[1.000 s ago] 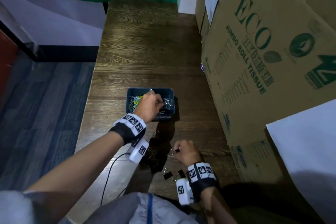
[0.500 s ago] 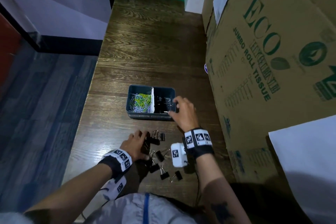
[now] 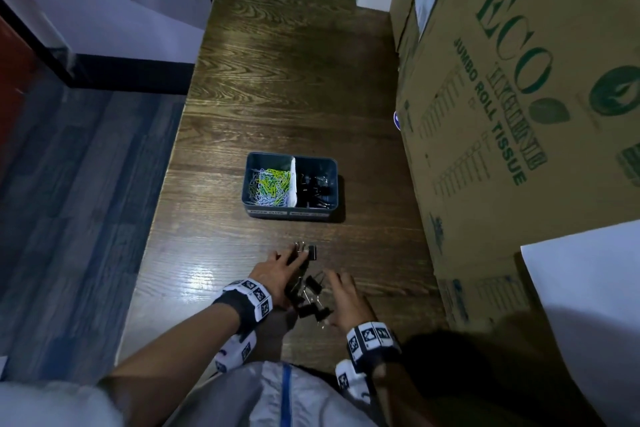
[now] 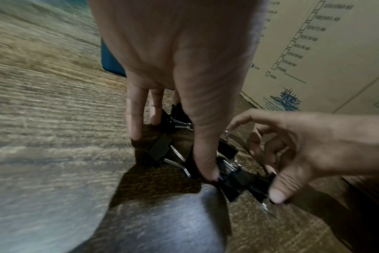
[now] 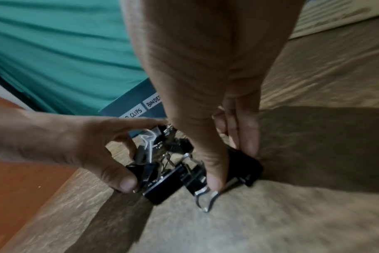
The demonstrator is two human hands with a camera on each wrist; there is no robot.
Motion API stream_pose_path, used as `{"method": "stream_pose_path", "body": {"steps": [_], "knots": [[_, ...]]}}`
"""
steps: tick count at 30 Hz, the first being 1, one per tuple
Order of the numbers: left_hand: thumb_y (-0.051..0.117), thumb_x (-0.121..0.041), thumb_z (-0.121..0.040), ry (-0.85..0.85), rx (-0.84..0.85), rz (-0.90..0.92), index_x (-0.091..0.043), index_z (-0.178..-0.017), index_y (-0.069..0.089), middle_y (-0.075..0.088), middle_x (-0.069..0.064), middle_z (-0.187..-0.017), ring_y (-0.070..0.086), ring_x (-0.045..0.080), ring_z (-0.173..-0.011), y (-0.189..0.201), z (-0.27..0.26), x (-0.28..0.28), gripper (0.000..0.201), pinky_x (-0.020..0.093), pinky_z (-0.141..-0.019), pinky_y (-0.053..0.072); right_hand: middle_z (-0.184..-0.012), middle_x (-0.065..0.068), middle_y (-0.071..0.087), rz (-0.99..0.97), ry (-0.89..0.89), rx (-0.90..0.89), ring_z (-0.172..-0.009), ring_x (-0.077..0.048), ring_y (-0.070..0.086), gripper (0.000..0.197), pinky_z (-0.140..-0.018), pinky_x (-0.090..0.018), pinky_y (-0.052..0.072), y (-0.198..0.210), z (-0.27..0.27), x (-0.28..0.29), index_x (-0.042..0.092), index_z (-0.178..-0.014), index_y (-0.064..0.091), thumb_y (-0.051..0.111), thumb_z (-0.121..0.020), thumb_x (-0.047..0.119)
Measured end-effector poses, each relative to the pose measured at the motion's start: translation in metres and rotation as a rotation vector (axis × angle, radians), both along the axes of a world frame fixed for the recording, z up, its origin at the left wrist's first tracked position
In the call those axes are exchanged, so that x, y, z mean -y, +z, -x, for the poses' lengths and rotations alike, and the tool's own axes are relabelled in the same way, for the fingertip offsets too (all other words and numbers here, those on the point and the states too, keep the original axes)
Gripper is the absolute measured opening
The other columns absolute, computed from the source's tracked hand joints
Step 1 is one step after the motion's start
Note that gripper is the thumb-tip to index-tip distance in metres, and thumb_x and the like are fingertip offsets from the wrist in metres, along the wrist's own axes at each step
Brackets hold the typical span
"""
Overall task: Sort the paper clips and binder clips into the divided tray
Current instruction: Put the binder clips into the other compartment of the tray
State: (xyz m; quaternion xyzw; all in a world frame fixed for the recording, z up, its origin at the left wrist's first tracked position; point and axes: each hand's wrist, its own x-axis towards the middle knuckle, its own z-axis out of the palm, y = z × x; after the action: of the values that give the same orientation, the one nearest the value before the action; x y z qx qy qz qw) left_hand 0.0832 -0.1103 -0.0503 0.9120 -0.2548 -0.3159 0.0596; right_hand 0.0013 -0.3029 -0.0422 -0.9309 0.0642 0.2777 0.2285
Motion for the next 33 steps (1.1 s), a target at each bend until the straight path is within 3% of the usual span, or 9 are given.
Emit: {"method": "stream_pose_path", "body": {"steps": [2,5,9,12,19,24,27,29,33], "knots": [[0.073,-0.052,-0.073,0.012,0.024,0.006,-0.035,-0.151,0.012,0.014,0.009,-0.154,0.038,0.034,-0.122,0.0,0.003,0.003,0.1,0.043,-0.088,0.05,-0.139,-0.001,0.038,-0.012,-0.008,0.053,-0.119,-0.028,0.058,0.101,-0.095,-0.047,0.054,0.002,-0.01,-0.006,0.047,-0.141,0.025,0.076,-0.072,-0.006],[0.067,-0.042,-0.082,0.057,0.045,0.055,-0.036,-0.144,0.027,0.025,0.009,-0.144,0.048,0.034,-0.112,0.001,0.01,0.004,0.075,0.042,-0.082,0.052,-0.129,-0.003,0.034,0.01,0.043,0.009,-0.104,-0.033,0.061,0.101,-0.086,-0.052,0.056,0.007,-0.027,-0.013,0.052,-0.142,0.021,0.071,-0.076,-0.006],[0.068,-0.031,-0.083,0.13,0.059,0.125,-0.034,-0.139,0.037,0.035,0.008,-0.134,0.06,0.032,-0.097,0.004,0.014,-0.003,0.064,0.04,-0.077,0.052,-0.134,-0.007,0.032,0.065,0.143,0.018,-0.113,-0.036,0.055,0.08,-0.093,-0.05,0.053,0.006,-0.038,-0.025,0.04,-0.143,0.038,0.064,-0.083,-0.006],[0.065,-0.022,-0.084,0.207,0.066,0.202,-0.032,-0.131,0.043,0.04,0.006,-0.13,0.064,0.031,-0.09,0.008,0.016,-0.006,0.053,0.037,-0.078,0.052,-0.134,-0.006,0.036,0.071,0.084,0.021,-0.118,-0.034,0.054,0.066,-0.097,-0.05,0.05,-0.001,-0.037,-0.03,0.036,-0.136,0.046,0.066,-0.086,-0.002],[0.06,-0.002,-0.084,0.257,0.05,0.346,-0.03,-0.133,0.05,0.047,0.002,-0.121,0.063,0.027,-0.095,0.016,0.016,-0.014,0.057,0.037,-0.084,0.053,-0.123,0.001,0.049,0.075,-0.049,0.064,-0.107,-0.025,0.059,0.049,-0.085,-0.045,0.055,0.001,-0.032,-0.021,0.039,-0.109,0.043,0.072,-0.085,0.009],[0.064,-0.012,-0.088,0.195,0.121,0.453,-0.021,-0.108,0.064,0.061,-0.004,-0.1,0.064,0.02,-0.09,0.045,-0.006,-0.007,0.022,0.029,-0.079,0.051,-0.112,0.009,0.064,0.046,-0.137,0.099,-0.099,-0.018,0.064,0.035,-0.083,-0.042,0.056,0.005,-0.03,-0.008,0.041,-0.103,0.054,0.075,-0.085,0.02],[0.065,-0.013,-0.088,0.288,0.213,0.555,-0.018,-0.1,0.064,0.064,-0.002,-0.093,0.065,0.017,-0.084,0.077,-0.038,0.01,0.013,0.031,-0.075,0.057,-0.105,0.007,0.067,0.009,-0.211,0.079,-0.096,-0.017,0.064,0.023,-0.081,-0.034,0.053,0.019,-0.039,-0.004,0.034,-0.094,0.06,0.076,-0.084,0.021],[0.068,-0.018,-0.088,0.415,0.286,0.629,-0.014,-0.102,0.066,0.066,0.002,-0.097,0.064,0.017,-0.088,0.1,-0.064,0.023,0.015,0.032,-0.08,0.057,-0.104,0.005,0.067,-0.041,-0.199,0.08,-0.097,-0.017,0.064,0.02,-0.079,-0.032,0.051,0.031,-0.051,-0.001,0.028,-0.094,0.063,0.074,-0.085,0.015],[0.072,-0.026,-0.086,0.568,0.273,0.665,-0.006,-0.127,0.059,0.068,0.013,-0.114,0.064,0.024,-0.104,0.131,-0.092,0.035,0.048,0.031,-0.089,0.048,-0.109,0.004,0.065,-0.116,-0.128,0.138,-0.101,-0.015,0.06,0.023,-0.08,-0.034,0.051,0.065,-0.083,0.0,0.027,-0.099,0.062,0.072,-0.086,0.01]]}}
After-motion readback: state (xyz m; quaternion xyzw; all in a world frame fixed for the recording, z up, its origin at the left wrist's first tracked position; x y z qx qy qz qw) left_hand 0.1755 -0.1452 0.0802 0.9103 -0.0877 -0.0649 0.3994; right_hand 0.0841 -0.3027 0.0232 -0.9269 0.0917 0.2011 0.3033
